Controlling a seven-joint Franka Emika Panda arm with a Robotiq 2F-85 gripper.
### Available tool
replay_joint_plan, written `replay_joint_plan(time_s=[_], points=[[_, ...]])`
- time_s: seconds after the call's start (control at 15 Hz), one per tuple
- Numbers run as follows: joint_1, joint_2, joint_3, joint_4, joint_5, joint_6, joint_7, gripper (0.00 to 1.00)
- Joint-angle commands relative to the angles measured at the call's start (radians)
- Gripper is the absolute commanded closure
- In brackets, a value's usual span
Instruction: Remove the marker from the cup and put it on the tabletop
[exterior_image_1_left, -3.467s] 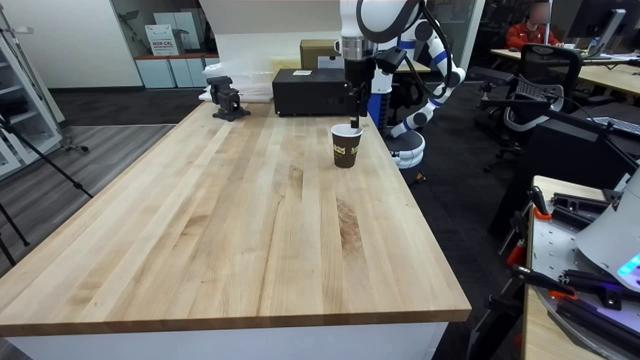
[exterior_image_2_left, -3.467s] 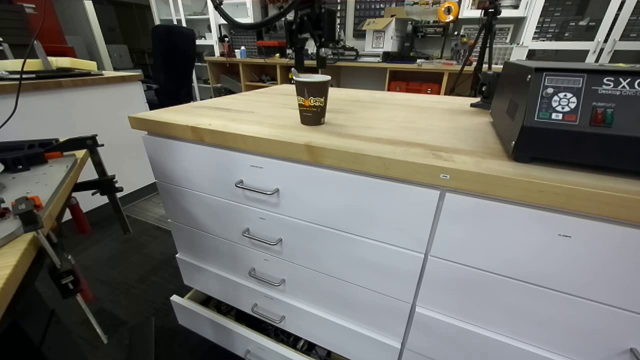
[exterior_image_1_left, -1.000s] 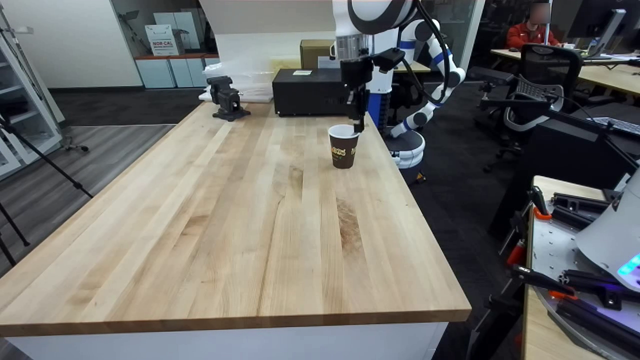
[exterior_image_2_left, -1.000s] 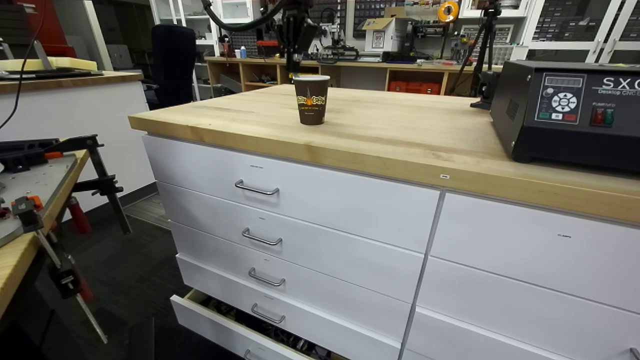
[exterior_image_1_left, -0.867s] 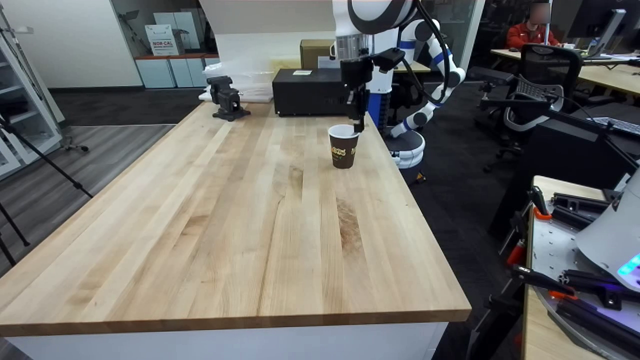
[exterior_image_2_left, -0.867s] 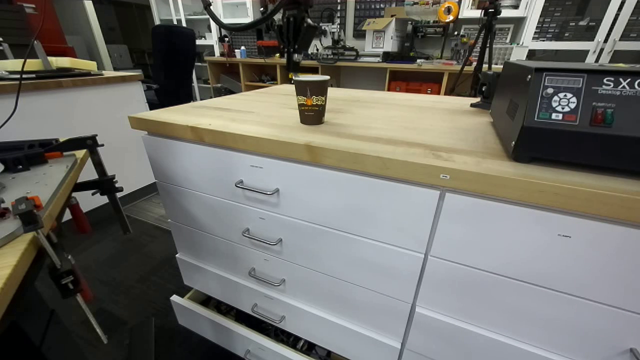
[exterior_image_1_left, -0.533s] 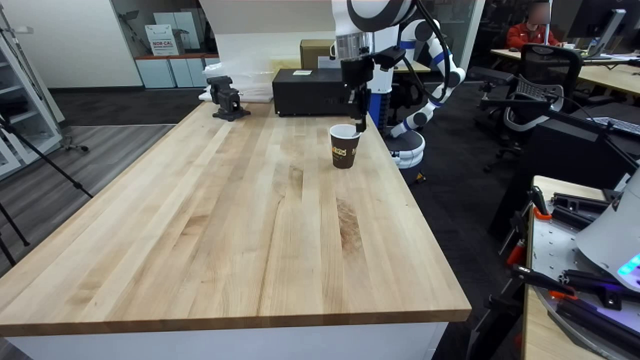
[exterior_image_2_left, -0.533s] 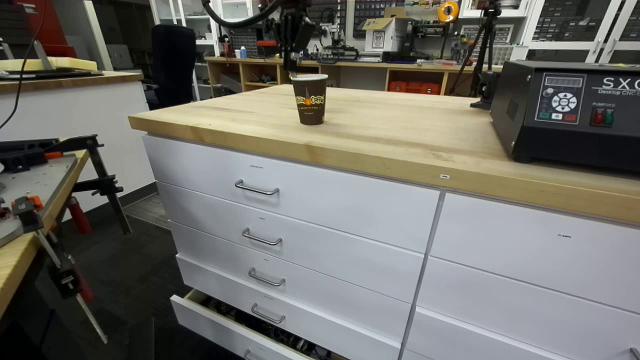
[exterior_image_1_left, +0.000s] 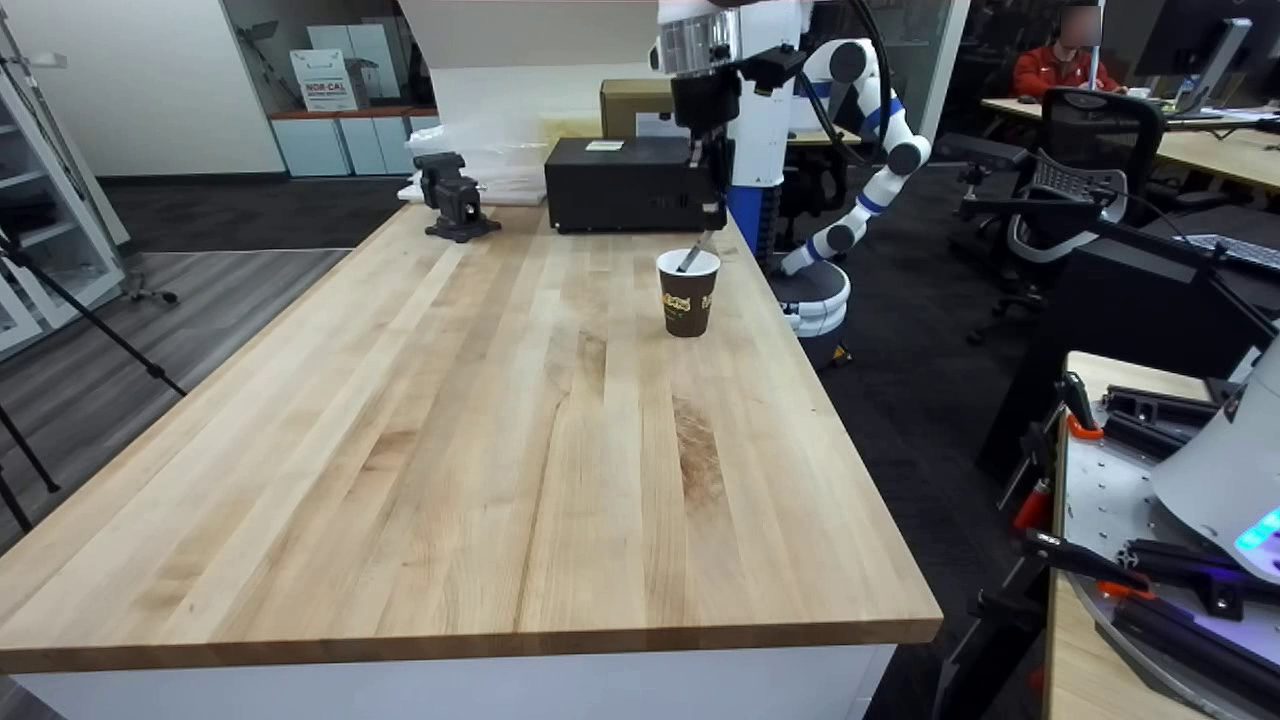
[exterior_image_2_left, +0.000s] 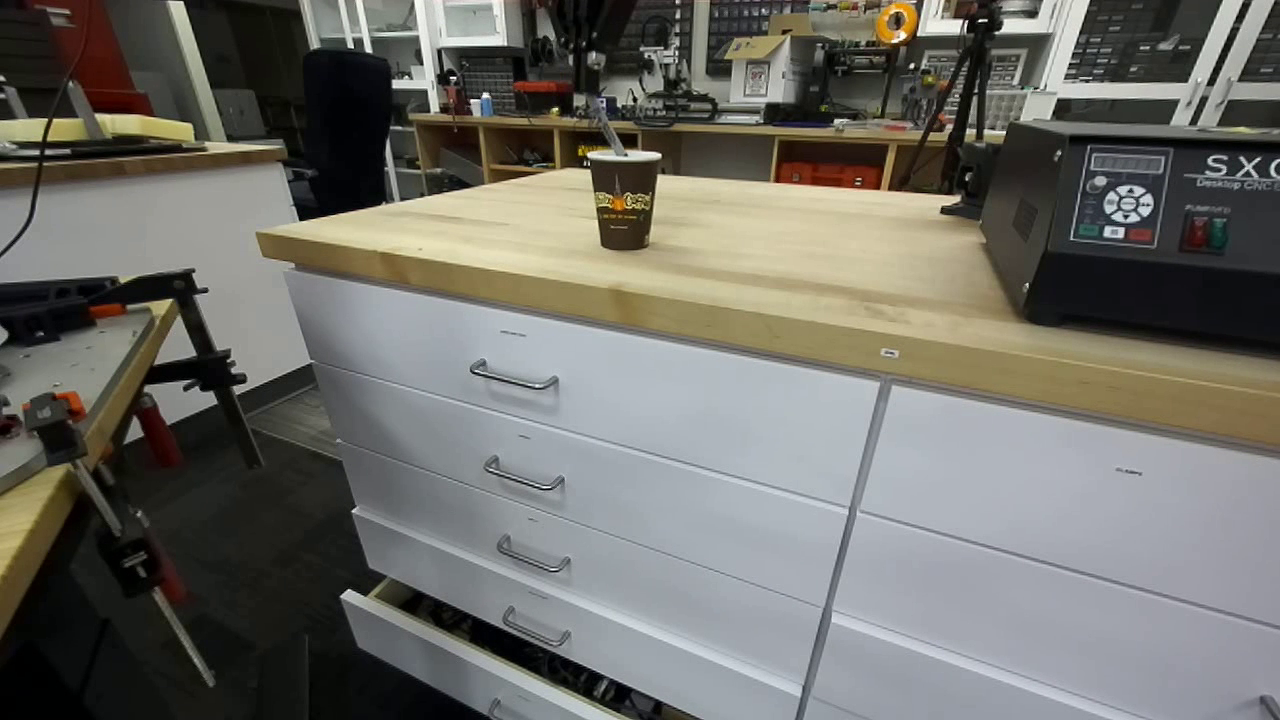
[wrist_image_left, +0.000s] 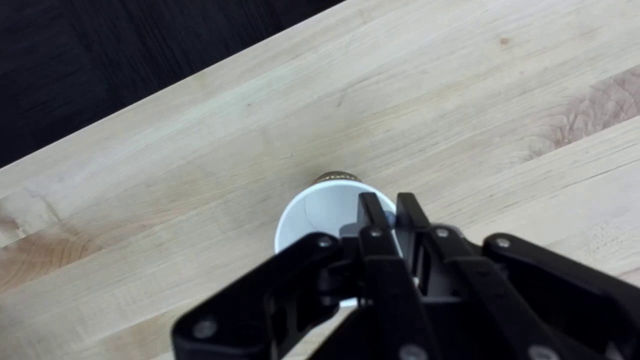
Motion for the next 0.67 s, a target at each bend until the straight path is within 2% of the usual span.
replay_joint_plan(time_s=[0.0, 0.33, 0.6], points=[[0.015, -0.039, 0.003, 0.061, -0.037, -0.071, -0.015, 0.97], [0.045, -0.09, 0.031, 0.041, -0.054, -0.057, -0.041, 0.97], [0.062, -0.114, 0.07, -0.001, -0.01, -0.051, -0.095, 0.97]])
